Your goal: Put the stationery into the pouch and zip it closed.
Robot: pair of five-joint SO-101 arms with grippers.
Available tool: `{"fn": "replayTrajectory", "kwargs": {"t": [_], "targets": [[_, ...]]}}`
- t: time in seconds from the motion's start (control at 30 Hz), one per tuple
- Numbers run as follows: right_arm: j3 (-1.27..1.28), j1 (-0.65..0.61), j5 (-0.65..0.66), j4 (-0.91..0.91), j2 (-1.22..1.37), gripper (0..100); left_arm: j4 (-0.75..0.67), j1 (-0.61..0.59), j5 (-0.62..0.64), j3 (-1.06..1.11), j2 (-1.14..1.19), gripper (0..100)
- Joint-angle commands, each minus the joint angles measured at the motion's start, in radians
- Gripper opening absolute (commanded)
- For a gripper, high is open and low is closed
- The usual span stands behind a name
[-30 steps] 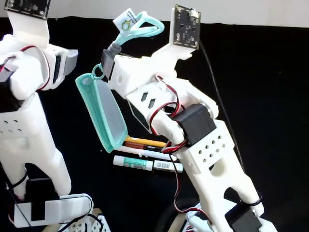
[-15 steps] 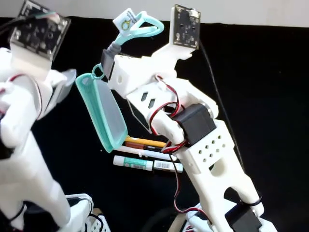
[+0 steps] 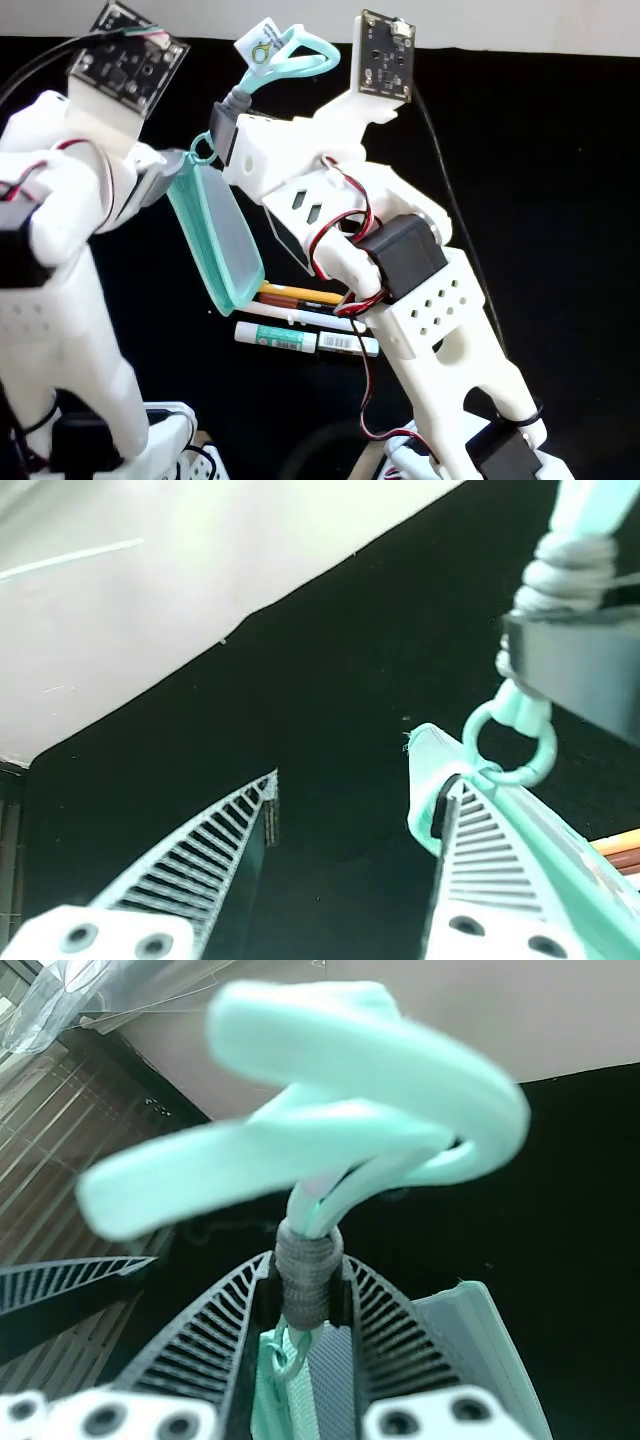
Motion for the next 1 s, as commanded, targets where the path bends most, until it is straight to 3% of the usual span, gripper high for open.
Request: {"fn": "replayTrajectory", "kwargs": {"t": [0.0,0.43,0.7,0.97], "targets": [[-0.004,0.018,0.015,-0.019,-0.002,0.6,-0.035,0.016,-0.009,0.002,0.039,27],[-0.004,0.087,0.015,-0.019,-0.004,0.6,-0.029,0.016,-0.051,0.01,0.162,26],[-0.004,0.087,0.014,-0.019,-0.004,0.6,0.005,0.021,-0.092,0.01,0.24,5],[-0.004,0.087,0.014,-0.019,-0.007,0.6,0.005,0.01,-0.109,0.005,0.24,1]]}}
